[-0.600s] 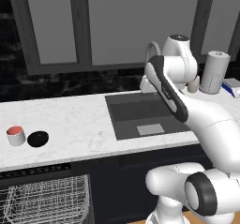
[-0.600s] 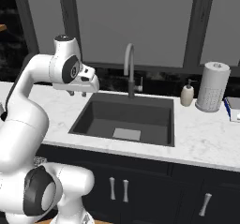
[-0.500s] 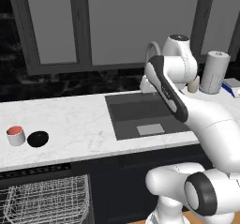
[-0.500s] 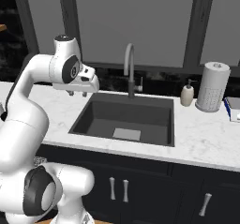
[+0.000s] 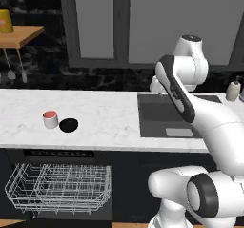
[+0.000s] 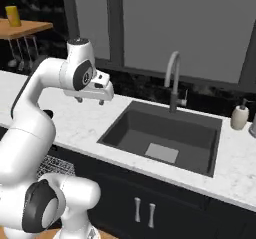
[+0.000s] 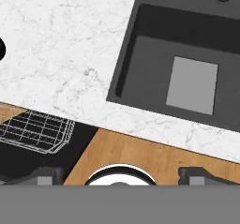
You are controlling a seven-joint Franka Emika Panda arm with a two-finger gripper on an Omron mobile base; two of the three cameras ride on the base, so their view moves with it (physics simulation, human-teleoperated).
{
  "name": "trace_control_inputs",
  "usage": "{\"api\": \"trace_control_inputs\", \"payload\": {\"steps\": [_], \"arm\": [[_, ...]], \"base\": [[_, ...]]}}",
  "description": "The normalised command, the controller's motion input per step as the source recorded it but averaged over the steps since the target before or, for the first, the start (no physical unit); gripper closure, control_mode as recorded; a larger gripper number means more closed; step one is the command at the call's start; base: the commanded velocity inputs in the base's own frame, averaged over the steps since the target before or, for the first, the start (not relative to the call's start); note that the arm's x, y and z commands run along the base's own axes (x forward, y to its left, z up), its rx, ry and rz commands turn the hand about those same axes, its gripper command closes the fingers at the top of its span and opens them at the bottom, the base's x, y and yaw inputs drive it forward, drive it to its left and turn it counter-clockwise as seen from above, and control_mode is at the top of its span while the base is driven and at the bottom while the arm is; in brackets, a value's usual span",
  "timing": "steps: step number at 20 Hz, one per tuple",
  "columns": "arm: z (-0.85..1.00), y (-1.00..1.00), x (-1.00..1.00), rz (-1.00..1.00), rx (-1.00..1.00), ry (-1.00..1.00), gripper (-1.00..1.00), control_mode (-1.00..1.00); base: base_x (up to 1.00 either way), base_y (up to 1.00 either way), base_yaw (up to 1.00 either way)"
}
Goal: Pick up the cup and bowl from the counter, place them in the dishwasher, and close the dishwasher door.
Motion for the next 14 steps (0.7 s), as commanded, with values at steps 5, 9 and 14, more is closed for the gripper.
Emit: {"api": "trace_control_inputs", "payload": {"steps": [5,9,14], "arm": [[0.0,0.0,0.0,0.0,0.0,0.0,-1.0,1.0],[0.0,0.0,0.0,0.0,0.0,0.0,-1.0,1.0],[0.0,0.0,0.0,0.0,0.0,0.0,-1.0,1.0]], "base": [[-0.05,0.0,0.77],[-0.08,-0.12,0.72],[-0.19,-0.25,0.61]]}}
